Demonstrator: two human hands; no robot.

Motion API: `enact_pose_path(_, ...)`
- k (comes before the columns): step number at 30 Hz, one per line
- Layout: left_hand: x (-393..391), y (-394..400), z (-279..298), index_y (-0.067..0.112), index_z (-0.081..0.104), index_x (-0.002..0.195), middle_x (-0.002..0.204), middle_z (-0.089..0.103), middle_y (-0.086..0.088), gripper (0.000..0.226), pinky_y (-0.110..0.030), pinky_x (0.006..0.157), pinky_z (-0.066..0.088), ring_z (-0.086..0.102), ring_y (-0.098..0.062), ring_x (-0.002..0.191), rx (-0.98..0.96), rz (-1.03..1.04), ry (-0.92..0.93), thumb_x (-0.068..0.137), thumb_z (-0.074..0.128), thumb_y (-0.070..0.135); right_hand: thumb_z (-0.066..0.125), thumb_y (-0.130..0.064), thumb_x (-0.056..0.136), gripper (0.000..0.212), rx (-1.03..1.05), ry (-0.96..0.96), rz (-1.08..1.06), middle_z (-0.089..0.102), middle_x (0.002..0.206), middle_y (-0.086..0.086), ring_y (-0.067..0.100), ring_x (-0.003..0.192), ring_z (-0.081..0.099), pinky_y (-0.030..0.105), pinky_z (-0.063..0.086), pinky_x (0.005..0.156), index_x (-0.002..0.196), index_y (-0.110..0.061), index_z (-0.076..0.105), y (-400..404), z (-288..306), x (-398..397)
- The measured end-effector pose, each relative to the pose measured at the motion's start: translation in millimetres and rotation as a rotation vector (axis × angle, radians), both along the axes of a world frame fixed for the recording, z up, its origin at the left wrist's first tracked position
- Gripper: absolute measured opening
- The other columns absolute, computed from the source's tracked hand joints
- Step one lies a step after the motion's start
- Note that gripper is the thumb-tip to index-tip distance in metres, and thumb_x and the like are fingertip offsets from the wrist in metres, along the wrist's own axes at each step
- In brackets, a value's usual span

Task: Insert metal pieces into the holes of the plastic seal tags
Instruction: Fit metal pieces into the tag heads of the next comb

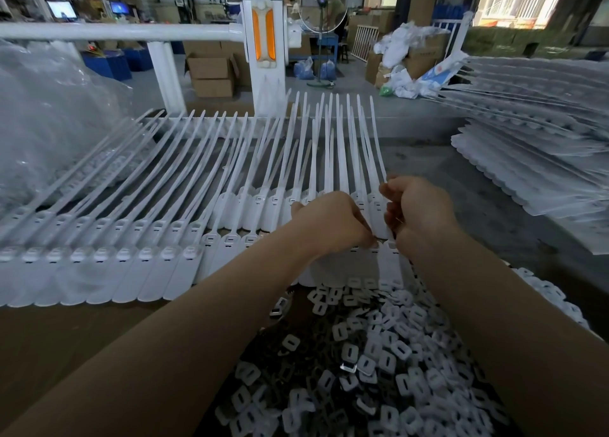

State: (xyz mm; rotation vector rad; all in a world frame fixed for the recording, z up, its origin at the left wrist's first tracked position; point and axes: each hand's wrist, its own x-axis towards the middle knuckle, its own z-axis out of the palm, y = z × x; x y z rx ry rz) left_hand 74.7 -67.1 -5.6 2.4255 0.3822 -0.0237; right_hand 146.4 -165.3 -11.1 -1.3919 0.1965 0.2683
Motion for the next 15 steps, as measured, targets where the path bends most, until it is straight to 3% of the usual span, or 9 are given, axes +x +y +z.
enact_pose_path(6, -0.6, 5.4, -0.6, 0.027, 0.076, 0.081, 0.084, 0.071, 0.007, 0.006, -0.052, 0.108, 0.037, 0.062, -0.016, 0.095, -0.063, -0.057, 0.011, 0.082, 0.075, 0.033, 0.059, -0.015, 0.089, 0.006, -0.005, -0.001, -0.006, 0.067, 0.11, 0.006, 0.014, 0.085, 0.052, 0.027, 0.047, 0.07, 0.086, -0.015, 0.064, -1.0, 1.7, -1.9)
enact_pose_path(7, -0.5, 6.8, -1.0, 0.029, 0.074, 0.079, 0.082, 0.07, 0.009, 0.006, -0.048, 0.103, 0.043, 0.062, -0.015, 0.09, -0.074, -0.071, 0.004, 0.083, 0.075, 0.033, 0.059, -0.014, 0.09, 0.007, -0.002, 0.0, -0.006, 0.067, 0.11, 0.006, 0.014, 0.085, 0.052, 0.027, 0.047, 0.07, 0.085, -0.015, 0.064, -1.2, 2.2, -2.2)
enact_pose_path(9, -1.0, 10.7, -1.3, 0.031, 0.071, 0.075, 0.077, 0.068, 0.012, 0.011, -0.03, 0.078, 0.052, 0.062, -0.01, 0.08, -0.115, -0.092, -0.021, 0.085, 0.074, 0.03, 0.058, -0.013, 0.09, 0.008, -0.006, -0.018, 0.0, 0.067, 0.107, 0.005, 0.013, 0.085, 0.052, 0.027, 0.047, 0.07, 0.084, -0.015, 0.064, -2.1, 3.1, -3.0)
enact_pose_path(11, -1.7, 17.1, 1.1, 0.032, 0.069, 0.076, 0.076, 0.066, 0.014, 0.013, -0.018, 0.057, 0.045, 0.061, -0.004, 0.073, -0.141, -0.087, -0.048, 0.088, 0.07, 0.028, 0.057, -0.011, 0.091, 0.012, -0.053, -0.078, 0.035, 0.066, 0.103, 0.004, 0.012, 0.081, 0.052, 0.026, 0.045, 0.067, 0.081, -0.016, 0.063, -2.4, 4.6, -4.3)
enact_pose_path(15, -5.5, 41.3, 7.1, 0.033, 0.065, 0.08, 0.083, 0.063, 0.014, 0.014, -0.018, 0.059, 0.039, 0.057, 0.0, 0.076, -0.15, 0.022, -0.151, 0.093, 0.065, 0.027, 0.062, -0.013, 0.088, 0.013, -0.184, -0.345, 0.251, 0.067, 0.083, -0.005, 0.003, 0.068, 0.055, 0.021, 0.041, 0.061, 0.083, -0.023, 0.067, -3.0, 10.3, -13.4)
